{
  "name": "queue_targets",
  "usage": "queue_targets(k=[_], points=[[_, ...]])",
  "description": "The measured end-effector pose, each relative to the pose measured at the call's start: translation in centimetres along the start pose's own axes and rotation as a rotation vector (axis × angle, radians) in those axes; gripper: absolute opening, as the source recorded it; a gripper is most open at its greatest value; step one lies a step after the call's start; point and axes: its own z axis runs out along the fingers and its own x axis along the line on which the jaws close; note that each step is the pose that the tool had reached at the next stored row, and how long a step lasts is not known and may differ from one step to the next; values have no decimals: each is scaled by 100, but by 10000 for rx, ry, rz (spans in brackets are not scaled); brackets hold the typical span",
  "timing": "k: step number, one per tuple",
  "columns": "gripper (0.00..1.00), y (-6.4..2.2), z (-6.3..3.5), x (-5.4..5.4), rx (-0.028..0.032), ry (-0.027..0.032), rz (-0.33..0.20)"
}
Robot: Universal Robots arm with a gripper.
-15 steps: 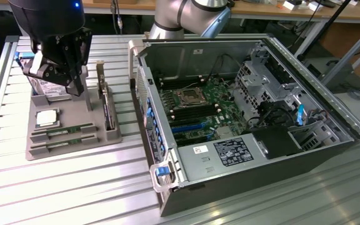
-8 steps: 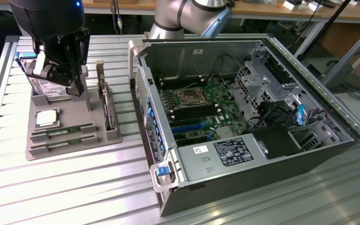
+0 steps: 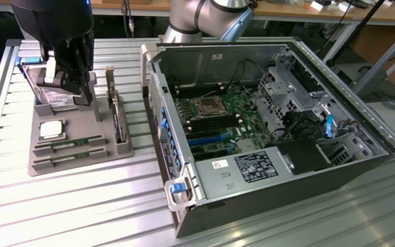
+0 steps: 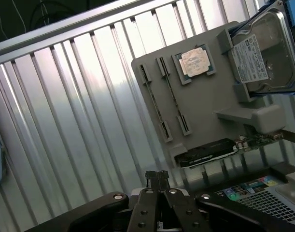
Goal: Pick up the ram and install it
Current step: 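Pick up the ram and move it above insertion slot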
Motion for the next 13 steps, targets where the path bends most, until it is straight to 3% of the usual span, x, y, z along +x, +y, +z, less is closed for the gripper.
queue_targets(k=[5,13], points=[[11,0,0,0,22,1,-819],[11,0,1,0,24,-2,-887]])
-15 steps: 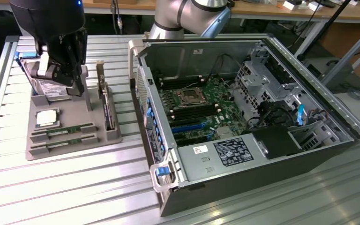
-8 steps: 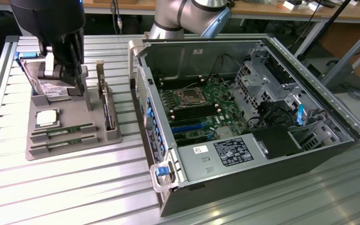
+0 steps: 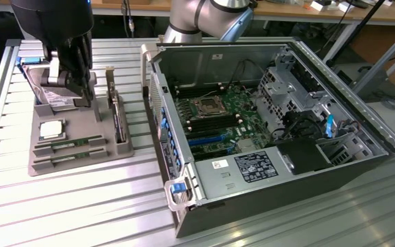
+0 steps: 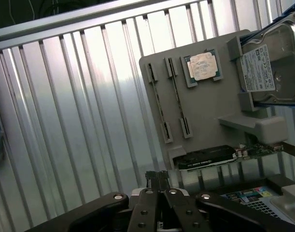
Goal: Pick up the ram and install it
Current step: 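Pick up the ram and move it above insertion slot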
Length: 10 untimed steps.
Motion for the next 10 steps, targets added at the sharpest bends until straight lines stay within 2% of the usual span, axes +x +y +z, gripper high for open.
queue_targets(k=[1,2,3,10], points=[[23,0,0,0,0,0,0],[23,0,0,0,0,0,0],[30,0,0,0,0,0,0],[30,1,48,-1,-1,0,0]])
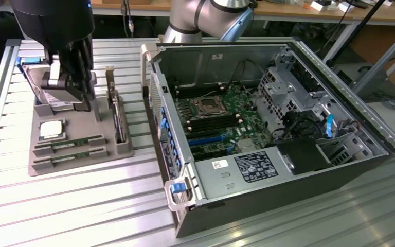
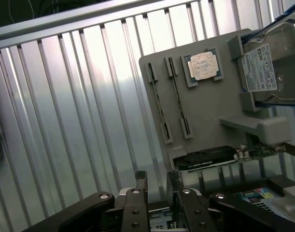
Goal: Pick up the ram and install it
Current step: 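Pick up the ram and move it above insertion slot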
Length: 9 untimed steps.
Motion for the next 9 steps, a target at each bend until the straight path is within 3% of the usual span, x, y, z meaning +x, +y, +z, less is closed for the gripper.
queue_targets(k=[9], points=[[30,3,102,-2,0,0,0]])
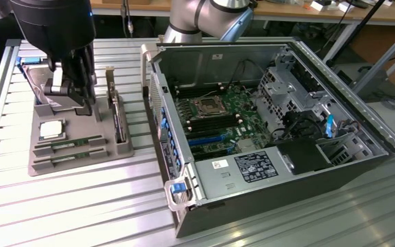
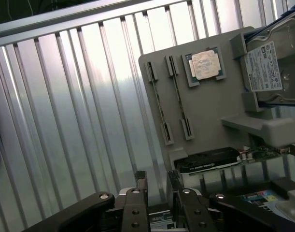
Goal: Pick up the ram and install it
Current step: 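Pick up the ram and move it above insertion slot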
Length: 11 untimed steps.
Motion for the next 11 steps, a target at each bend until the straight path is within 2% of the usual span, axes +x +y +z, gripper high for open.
queue_targets(k=[11], points=[[30,4,135,-2,-2,-6,0]])
